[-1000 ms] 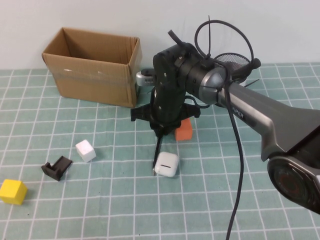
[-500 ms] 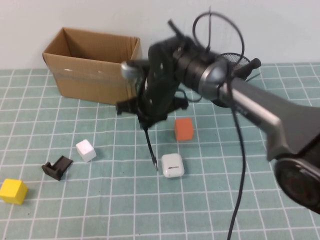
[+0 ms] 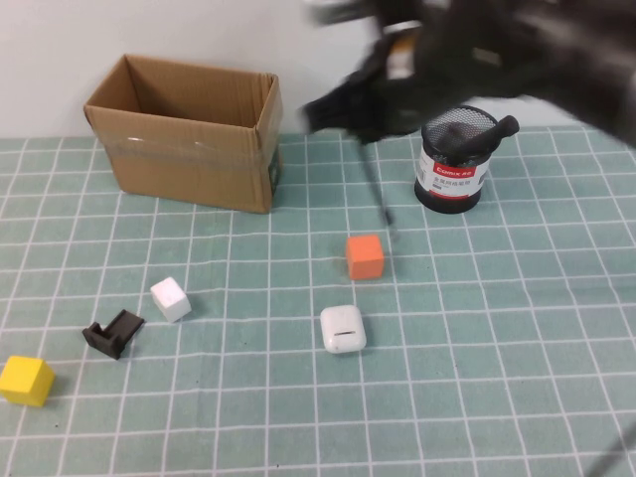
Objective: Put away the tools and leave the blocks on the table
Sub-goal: Place the long Screwdriver into the round holder
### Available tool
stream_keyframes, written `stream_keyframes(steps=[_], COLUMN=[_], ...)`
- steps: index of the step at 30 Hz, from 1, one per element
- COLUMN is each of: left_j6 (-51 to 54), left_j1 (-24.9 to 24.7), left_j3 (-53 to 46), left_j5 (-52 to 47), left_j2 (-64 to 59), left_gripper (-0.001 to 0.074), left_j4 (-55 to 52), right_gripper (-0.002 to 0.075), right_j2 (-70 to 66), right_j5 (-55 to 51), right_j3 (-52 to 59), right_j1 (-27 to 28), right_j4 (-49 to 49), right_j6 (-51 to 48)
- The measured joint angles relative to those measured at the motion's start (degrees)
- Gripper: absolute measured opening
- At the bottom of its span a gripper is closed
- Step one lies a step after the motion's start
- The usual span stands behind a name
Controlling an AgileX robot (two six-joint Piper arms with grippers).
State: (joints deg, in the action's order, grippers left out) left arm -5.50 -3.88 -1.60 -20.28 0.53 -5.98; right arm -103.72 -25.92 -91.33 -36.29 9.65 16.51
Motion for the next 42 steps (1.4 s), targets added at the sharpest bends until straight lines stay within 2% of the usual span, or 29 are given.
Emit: stream_keyframes(steps=[4,8,11,12,13,19,27,28,33,35,42], left_j6=[0.00,0.00,0.00,0.00,0.00,0.00,0.00,0.00,0.00,0.00,0.00], left_j1=[0.00,0.00,0.00,0.00,0.00,0.00,0.00,0.00,0.00,0.00,0.00], left_j3=[0.00,0.00,0.00,0.00,0.00,0.00,0.00,0.00,0.00,0.00,0.00], left_j5=[0.00,0.00,0.00,0.00,0.00,0.00,0.00,0.00,0.00,0.00,0.00], left_j2=[0.00,0.00,0.00,0.00,0.00,0.02,0.02,0.02,0.02,0.02,0.02], left_gripper=[-0.0004,-0.0004,-0.0004,-0.0004,-0.0004,-0.0004,-0.0004,-0.0004,-0.0004,-0.0004,-0.0004], left_j4=[0.00,0.00,0.00,0.00,0.00,0.00,0.00,0.00,0.00,0.00,0.00], right_gripper=[-0.0007,-0.0007,-0.0007,-0.0006,-0.0007,-0.0007,-0.0006,-0.0006,0.0004,0.0042,0.0310], right_j2=[8.44,10.92,10.01,9.84,8.29,0.71,-7.24,-7.90,-8.98,-8.98,-8.98], right_j5=[27.25,49.68,57.83,59.99,61.88,69.65,75.11,75.76,74.80,74.53,70.20], right_j3=[15.98,24.39,26.03,25.90,25.64,23.22,23.97,21.97,23.97,21.97,23.86], right_j1=[6.14,11.50,14.16,16.59,15.56,17.42,17.54,17.54,17.54,17.54,17.54], right_j4=[0.71,0.94,0.94,0.69,0.39,-6.14,-6.64,-9.11,-9.12,-8.85,-9.12], right_j6=[-2.04,-4.11,-5.08,-5.51,-6.11,-9.63,-10.08,-10.08,-12.70,-13.62,-13.62])
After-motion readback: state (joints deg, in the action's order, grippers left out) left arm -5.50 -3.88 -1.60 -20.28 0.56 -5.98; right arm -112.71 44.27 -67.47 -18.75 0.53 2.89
